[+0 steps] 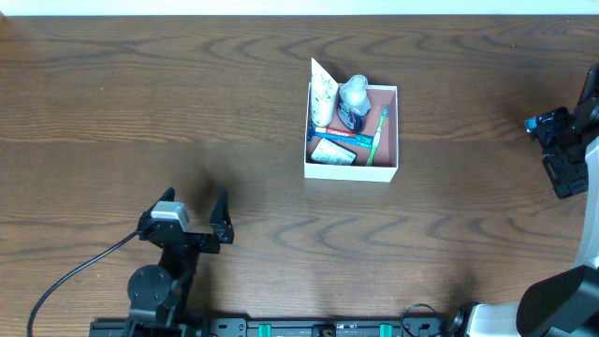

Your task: Pack container

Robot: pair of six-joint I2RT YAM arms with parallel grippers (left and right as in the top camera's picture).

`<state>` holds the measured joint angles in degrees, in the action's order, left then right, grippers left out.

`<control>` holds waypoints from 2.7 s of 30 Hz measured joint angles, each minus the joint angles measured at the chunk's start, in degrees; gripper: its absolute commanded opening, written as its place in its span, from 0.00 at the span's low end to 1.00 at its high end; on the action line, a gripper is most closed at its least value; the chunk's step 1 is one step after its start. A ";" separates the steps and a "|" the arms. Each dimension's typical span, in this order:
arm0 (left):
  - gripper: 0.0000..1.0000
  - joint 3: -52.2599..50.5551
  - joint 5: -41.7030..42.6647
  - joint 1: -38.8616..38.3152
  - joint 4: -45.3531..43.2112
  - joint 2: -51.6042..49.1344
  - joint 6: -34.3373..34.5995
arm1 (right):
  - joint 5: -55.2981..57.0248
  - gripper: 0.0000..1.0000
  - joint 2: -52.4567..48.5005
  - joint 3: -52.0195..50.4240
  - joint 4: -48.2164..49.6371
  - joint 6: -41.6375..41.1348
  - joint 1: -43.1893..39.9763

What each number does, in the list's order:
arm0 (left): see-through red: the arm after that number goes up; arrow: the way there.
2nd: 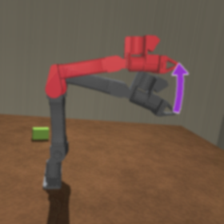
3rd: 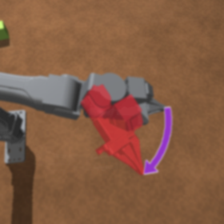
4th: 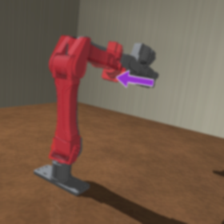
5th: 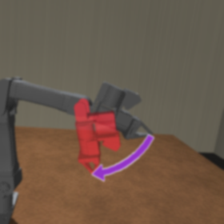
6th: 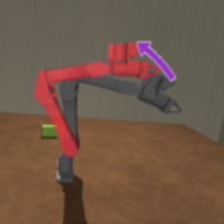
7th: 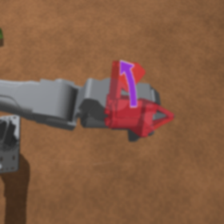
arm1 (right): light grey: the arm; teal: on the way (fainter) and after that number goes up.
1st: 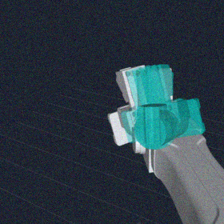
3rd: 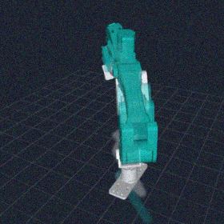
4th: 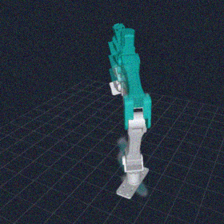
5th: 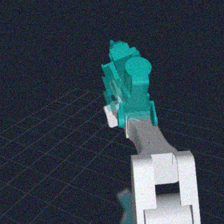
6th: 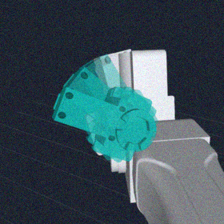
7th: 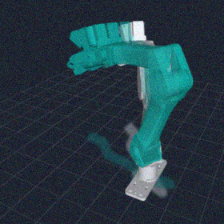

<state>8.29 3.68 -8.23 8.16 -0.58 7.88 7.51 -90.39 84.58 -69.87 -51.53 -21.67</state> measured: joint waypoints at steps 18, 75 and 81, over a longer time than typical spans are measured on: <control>0.98 -6.67 0.87 2.36 -5.90 0.00 0.02 | 0.00 0.99 0.00 0.00 -0.02 0.00 0.00; 0.98 -6.67 0.90 5.25 -5.86 0.00 0.00 | -0.02 0.99 2.80 -0.02 0.02 0.00 0.11; 0.98 -6.67 0.90 5.25 -5.86 0.00 0.00 | 0.04 0.99 14.53 -0.02 0.00 -0.02 0.96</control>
<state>1.63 4.58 -2.98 2.31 -0.58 7.88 7.55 -75.85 84.55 -69.87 -51.55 -20.71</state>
